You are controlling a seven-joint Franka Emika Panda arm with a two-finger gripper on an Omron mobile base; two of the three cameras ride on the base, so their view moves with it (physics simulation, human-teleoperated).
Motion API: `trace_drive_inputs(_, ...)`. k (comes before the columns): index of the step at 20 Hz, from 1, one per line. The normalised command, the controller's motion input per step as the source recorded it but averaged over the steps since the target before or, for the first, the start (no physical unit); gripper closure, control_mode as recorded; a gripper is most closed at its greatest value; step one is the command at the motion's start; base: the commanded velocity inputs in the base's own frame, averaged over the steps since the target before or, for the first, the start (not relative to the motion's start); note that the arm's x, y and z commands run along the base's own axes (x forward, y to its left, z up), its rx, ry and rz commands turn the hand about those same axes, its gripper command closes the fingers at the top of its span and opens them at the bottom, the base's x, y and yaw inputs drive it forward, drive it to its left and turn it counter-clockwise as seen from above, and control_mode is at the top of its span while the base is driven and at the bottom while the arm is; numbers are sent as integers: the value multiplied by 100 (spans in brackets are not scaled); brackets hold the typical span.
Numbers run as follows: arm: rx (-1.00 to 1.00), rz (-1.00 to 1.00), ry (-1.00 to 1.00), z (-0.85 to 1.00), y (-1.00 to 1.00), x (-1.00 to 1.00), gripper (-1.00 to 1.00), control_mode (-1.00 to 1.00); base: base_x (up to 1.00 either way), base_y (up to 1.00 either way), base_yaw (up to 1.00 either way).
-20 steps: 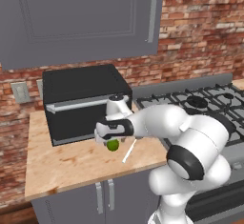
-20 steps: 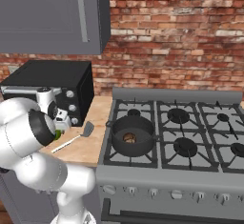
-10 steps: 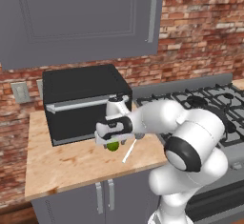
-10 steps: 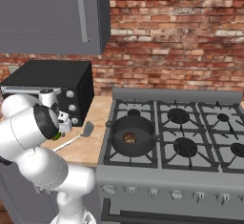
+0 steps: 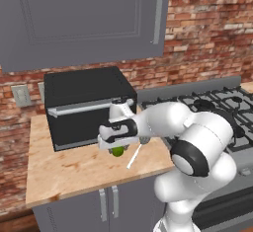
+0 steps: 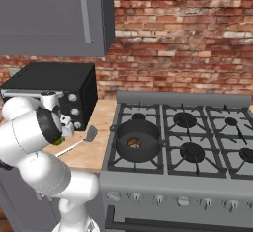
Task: Put the potato and lime in the pot. Retrieve the spatula and lightly stir the vegetables in the pot.
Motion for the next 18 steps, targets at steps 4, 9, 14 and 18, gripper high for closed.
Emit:
trace_drive_inputs(4, 0, -1, -6, 50, -1, -86, 100, -100, 0, 0, 0)
trace_drive_inputs(9, 0, -4, -11, 77, -33, -73, 100, -100, 0, 0, 0)
trace_drive_inputs(14, 5, -7, -9, 85, -69, -35, 100, -100, 0, 0, 0)
trace_drive_inputs(18, 7, -12, -11, 78, -88, -19, 100, -100, 0, 0, 0)
